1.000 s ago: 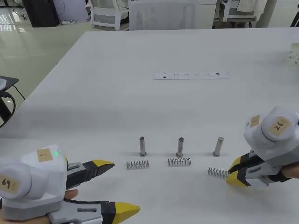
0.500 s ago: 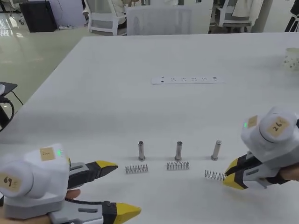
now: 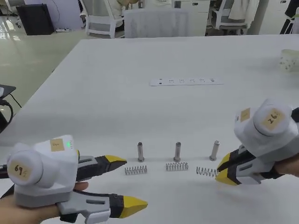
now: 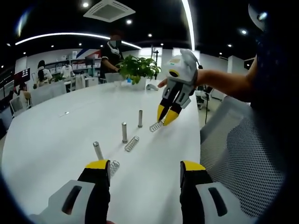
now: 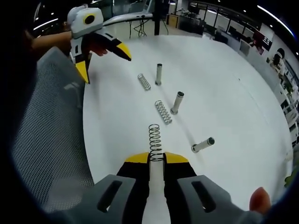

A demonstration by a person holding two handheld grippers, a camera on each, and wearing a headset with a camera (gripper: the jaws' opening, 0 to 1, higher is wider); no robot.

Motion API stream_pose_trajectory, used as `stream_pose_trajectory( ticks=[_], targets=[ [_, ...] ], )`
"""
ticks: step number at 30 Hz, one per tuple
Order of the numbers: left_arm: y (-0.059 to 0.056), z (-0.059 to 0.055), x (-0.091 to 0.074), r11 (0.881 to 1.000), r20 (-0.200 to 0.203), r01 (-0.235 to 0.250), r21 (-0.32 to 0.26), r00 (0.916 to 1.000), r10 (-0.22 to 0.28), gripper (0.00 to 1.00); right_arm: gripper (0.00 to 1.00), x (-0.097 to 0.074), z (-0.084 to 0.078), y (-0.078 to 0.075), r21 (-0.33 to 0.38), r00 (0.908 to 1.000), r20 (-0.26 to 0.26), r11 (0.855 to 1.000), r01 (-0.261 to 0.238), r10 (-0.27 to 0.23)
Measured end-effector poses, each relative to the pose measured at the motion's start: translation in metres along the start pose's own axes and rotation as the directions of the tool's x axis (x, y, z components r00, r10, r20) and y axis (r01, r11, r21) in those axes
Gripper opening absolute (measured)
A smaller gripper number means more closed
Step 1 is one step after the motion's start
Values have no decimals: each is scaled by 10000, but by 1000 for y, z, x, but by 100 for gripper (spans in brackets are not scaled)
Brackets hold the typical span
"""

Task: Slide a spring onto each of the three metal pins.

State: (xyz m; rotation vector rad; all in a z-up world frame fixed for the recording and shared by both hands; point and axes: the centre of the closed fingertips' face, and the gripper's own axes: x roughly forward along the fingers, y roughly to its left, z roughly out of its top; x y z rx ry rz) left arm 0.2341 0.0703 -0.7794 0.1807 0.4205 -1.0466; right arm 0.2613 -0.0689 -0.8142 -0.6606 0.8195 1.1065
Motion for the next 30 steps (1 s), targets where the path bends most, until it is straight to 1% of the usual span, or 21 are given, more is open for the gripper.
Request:
stream_pose_trajectory(
  ticks=[3, 7, 17, 24, 30],
  targets=[
    [-1, 5, 4, 9998, 9, 141, 147, 9999, -142, 54, 8, -1, 4, 2, -87, 10000, 18, 9999, -51, 51],
    [-5, 12, 8, 9980, -10, 464, 432, 9989, -464, 50, 8, -3, 9, 5, -279, 10000, -7, 9996, -94, 94],
    [-12, 21, 17, 9908, -288, 972, 938, 9951, -948, 48, 8, -9, 24, 11, -636, 9997, 154, 9978, -205, 215],
    [-15, 28, 25, 9839, -442, 1287, 1242, 9913, -1241, 44, 8, -10, 34, 17, -954, 9993, 152, 9949, -321, 337],
    [-19, 30, 33, 9772, -598, 1534, 1469, 9875, -1460, 41, 8, -10, 40, 20, -1219, 9990, 106, 9917, -422, 438]
  ],
)
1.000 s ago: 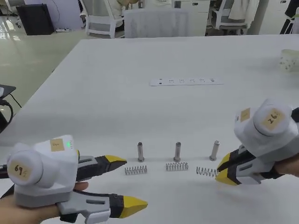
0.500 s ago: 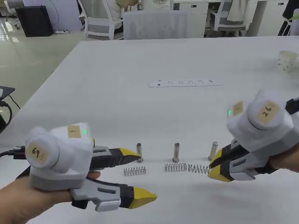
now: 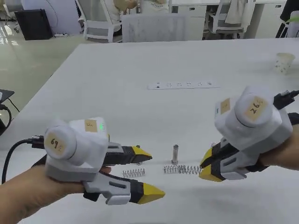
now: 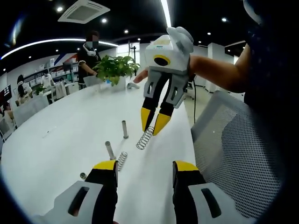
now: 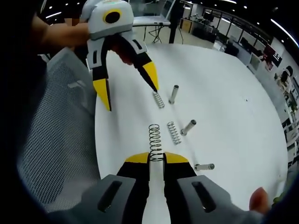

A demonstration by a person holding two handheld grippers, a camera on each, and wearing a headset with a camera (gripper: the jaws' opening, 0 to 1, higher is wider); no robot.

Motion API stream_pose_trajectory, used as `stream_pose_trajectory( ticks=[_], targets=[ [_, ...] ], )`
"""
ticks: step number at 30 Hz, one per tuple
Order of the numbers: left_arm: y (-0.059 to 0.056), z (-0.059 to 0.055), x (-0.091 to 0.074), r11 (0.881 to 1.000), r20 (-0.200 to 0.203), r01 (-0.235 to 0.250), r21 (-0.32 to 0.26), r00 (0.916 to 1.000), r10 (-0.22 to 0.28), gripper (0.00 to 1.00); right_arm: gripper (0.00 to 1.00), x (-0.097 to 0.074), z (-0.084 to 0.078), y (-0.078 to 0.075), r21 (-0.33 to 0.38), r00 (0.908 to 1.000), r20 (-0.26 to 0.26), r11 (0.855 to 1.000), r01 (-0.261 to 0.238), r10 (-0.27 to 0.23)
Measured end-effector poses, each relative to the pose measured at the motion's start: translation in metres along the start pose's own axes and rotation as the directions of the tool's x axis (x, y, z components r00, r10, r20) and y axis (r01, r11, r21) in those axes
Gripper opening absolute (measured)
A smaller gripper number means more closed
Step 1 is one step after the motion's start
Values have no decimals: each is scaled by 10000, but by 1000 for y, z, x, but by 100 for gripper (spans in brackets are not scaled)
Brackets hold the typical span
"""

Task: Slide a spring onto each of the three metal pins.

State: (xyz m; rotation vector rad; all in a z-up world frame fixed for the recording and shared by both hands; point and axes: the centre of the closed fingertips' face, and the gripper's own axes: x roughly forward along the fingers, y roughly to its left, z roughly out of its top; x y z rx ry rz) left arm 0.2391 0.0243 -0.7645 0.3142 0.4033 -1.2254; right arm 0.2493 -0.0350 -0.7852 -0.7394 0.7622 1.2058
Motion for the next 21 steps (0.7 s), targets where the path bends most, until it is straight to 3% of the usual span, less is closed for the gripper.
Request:
stream_pose_trajectory(
  ticks=[21],
  targets=[
    [-8, 5, 18, 9974, -168, 454, 560, 9989, -445, 30, 8, 5, 17, 14, -715, 9991, -103, 9966, -419, 413]
  ],
)
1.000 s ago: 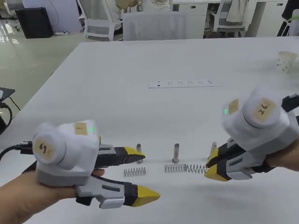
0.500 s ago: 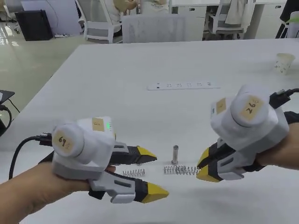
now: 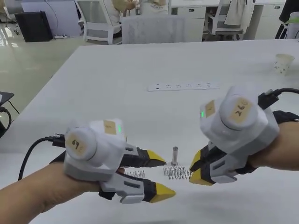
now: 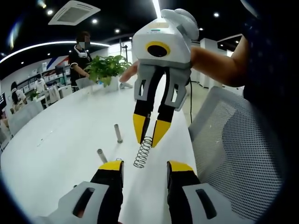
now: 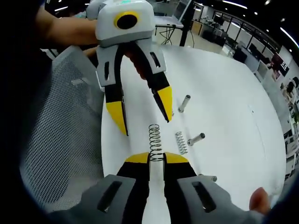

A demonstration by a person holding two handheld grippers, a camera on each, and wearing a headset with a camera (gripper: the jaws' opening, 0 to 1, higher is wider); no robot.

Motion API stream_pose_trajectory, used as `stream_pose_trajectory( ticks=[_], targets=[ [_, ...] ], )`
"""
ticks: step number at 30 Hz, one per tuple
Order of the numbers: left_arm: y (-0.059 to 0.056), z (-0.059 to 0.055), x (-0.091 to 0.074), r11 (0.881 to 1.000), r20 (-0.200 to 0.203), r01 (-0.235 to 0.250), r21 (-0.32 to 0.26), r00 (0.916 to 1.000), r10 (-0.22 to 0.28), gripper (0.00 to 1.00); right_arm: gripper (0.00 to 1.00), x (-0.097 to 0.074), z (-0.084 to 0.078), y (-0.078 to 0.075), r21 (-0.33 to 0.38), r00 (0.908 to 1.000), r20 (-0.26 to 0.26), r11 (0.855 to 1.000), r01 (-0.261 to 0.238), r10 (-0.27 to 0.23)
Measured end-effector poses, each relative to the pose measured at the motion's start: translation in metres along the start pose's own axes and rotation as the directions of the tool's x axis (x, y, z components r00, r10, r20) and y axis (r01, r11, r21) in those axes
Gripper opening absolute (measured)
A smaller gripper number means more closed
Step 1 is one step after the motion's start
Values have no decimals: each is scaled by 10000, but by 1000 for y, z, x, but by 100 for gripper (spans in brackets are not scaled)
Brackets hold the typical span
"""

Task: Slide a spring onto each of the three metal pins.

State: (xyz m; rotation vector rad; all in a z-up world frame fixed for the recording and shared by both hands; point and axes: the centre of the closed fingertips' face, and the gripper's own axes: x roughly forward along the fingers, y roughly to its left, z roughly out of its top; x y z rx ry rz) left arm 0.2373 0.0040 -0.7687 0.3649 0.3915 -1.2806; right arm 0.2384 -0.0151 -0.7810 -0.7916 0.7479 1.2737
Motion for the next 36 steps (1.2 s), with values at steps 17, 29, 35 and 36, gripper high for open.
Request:
stream_pose_trajectory(
  ticks=[17, 29, 35, 36],
  targets=[
    [-7, 1, 5, 9987, 18, 207, 461, 9998, -208, 17, 8, 1, 7, 8, -445, 9996, -167, 9987, -234, 226],
    [-9, -7, 9, 9924, -372, 240, 1206, 9991, -197, 8, 8, 2, 7, 13, -514, 9991, -279, 9982, -319, 305],
    [-8, -7, 8, 9917, -319, 176, 1274, 9994, -136, 4, 8, 3, 6, 13, -508, 9989, -324, 9981, -362, 345],
    [-7, -7, 9, 9913, -335, 172, 1308, 9994, -129, 3, 8, 3, 6, 13, -513, 9989, -312, 9980, -359, 343]
  ],
)
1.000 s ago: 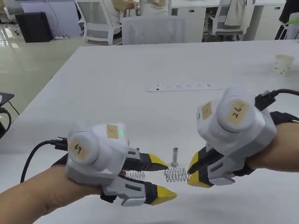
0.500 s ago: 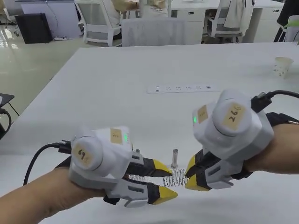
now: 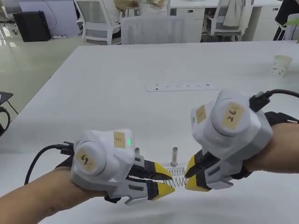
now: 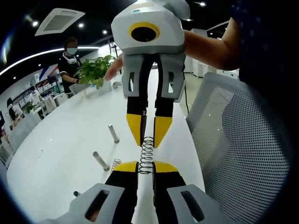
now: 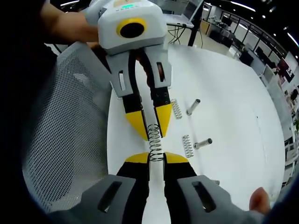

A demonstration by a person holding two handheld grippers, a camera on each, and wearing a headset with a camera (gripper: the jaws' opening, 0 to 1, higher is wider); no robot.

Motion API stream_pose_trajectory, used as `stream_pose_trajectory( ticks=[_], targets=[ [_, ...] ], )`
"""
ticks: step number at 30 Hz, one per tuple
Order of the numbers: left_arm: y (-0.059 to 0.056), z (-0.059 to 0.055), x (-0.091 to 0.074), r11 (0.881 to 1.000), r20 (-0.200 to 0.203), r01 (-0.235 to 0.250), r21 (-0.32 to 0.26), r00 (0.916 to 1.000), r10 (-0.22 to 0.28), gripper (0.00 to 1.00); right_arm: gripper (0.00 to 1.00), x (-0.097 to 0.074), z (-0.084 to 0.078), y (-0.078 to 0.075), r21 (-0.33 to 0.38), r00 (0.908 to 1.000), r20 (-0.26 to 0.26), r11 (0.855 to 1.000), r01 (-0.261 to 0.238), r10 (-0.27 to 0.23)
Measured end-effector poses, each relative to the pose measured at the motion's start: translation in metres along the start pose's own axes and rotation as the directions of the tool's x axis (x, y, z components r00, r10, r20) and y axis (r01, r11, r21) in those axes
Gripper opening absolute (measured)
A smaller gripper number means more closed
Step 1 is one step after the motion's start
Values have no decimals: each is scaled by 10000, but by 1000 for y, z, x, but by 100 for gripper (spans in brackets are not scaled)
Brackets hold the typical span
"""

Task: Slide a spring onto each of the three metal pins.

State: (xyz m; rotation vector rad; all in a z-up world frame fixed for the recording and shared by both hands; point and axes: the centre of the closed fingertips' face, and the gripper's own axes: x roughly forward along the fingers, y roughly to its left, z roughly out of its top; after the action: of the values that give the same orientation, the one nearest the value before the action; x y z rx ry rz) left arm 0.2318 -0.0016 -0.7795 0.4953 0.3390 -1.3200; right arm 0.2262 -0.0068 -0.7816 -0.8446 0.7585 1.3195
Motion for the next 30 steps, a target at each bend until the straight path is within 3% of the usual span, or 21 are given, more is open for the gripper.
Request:
stream_pose_trajectory(
  ticks=[11, 15, 30],
  targets=[
    [-2, 0, 1, 9999, 51, 96, 107, 9999, -97, 3, 9, 0, -2, 0, 119, 10000, 45, 9999, -8, 8],
    [-3, 2, 1, 9999, 101, 118, 101, 9999, -119, 2, 14, 0, 1, 1, 245, 9996, 252, 9997, -91, 85],
    [-4, 9, -1, 9999, 358, 107, 64, 9993, -109, 2, 9, 4, -8, 1, 348, 9997, 232, 9993, -102, 94]
  ],
)
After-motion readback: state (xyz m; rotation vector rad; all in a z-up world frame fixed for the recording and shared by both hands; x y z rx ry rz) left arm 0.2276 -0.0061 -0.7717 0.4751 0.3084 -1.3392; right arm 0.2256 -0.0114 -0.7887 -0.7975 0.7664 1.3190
